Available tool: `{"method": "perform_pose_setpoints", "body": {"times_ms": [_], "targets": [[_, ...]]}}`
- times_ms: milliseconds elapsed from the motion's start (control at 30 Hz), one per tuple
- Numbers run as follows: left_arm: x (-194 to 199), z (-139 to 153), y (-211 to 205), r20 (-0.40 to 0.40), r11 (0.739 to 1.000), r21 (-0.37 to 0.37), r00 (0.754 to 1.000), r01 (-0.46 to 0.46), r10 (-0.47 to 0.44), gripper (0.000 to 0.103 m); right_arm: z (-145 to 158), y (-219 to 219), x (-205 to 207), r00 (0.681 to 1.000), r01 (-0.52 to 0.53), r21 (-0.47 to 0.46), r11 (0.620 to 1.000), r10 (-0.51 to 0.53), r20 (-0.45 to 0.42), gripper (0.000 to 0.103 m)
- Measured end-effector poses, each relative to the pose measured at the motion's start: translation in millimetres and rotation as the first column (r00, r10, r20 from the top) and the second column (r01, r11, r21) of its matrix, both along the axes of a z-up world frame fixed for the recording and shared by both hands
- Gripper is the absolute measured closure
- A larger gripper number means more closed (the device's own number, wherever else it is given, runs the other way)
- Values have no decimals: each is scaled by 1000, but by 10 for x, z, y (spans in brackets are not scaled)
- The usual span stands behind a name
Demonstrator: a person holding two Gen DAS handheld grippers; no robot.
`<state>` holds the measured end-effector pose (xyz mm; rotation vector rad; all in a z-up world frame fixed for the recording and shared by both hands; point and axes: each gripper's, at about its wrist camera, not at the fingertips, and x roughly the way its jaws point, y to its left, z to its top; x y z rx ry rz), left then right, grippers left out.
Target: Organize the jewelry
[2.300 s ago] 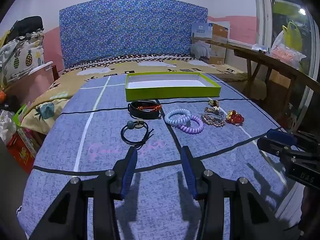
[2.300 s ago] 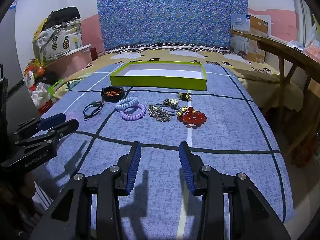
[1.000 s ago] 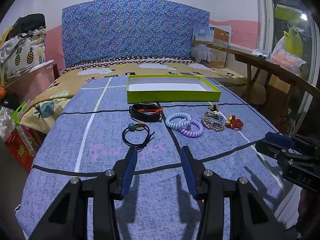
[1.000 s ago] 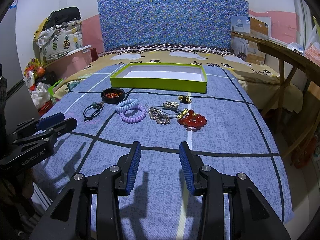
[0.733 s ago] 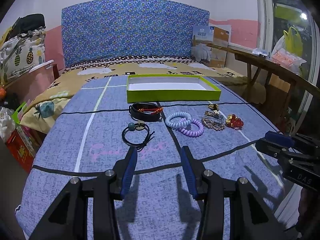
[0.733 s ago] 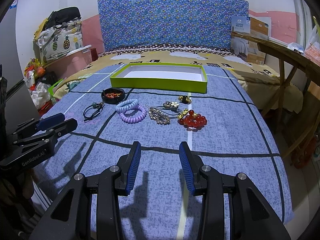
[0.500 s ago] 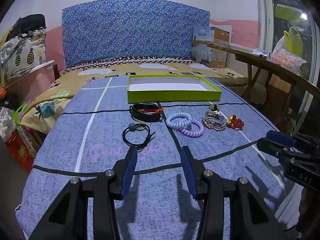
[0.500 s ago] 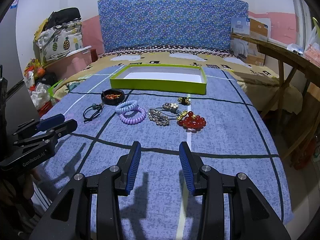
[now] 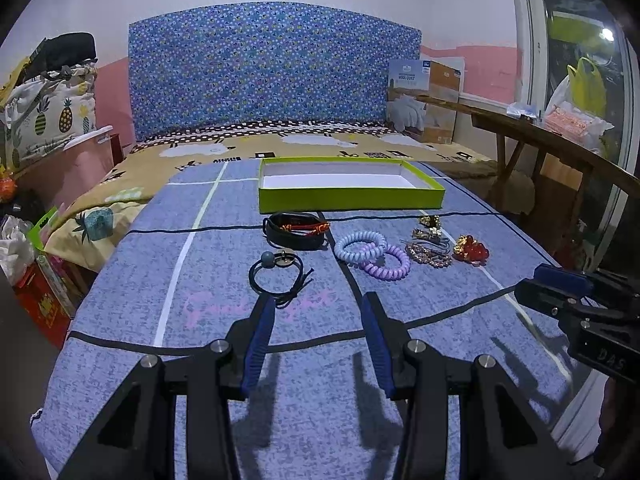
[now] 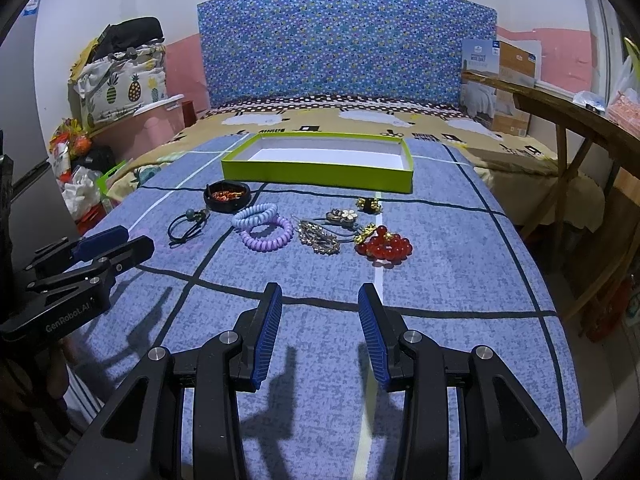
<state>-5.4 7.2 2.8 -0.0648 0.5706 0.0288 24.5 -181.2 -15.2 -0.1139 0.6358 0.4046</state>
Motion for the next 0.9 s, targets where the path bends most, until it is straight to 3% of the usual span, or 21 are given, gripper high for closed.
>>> {"method": "perform_pose_setpoints", "body": {"times_ms": [900], "targets": [[-1,-13,-14,-9,1000,2,1000,1,-1,56,-12,-9,2,1000,-6,-3,1000,6,-17,63]]}}
